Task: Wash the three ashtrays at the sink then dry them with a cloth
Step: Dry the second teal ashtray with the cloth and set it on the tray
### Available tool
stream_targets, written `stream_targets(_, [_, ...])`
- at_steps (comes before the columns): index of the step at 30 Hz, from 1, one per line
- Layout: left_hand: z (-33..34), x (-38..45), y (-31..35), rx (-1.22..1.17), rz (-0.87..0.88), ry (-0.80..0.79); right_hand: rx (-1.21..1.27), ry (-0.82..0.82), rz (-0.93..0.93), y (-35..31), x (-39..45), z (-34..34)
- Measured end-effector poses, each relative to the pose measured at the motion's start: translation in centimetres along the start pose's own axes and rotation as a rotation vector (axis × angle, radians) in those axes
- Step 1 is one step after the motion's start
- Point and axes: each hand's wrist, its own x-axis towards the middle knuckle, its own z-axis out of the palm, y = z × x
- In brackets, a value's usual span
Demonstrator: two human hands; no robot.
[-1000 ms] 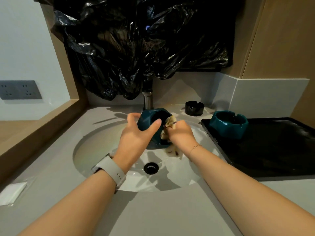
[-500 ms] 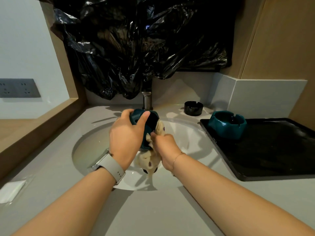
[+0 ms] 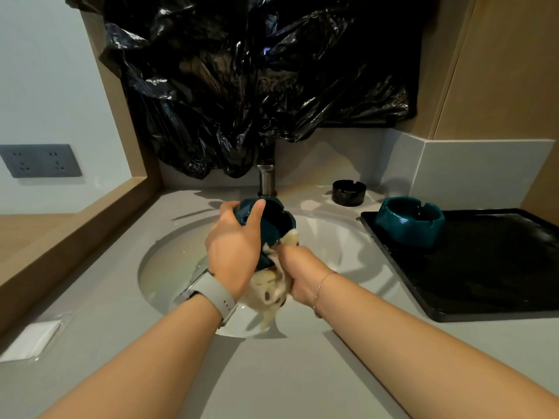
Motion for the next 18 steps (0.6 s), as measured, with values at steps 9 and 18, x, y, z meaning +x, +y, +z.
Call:
stream_targets(9, [0.5,-1.6,0.7,-0.065,0.172,-0.053,-0.199,0.246,-0.279,-2.5,1.0,-2.4])
stream_targets(18, [0.5,-0.8,0.2,-0.221,0.170,-0.058,0.174,-0.151,0.070,-1.6,-0.4,-0.2])
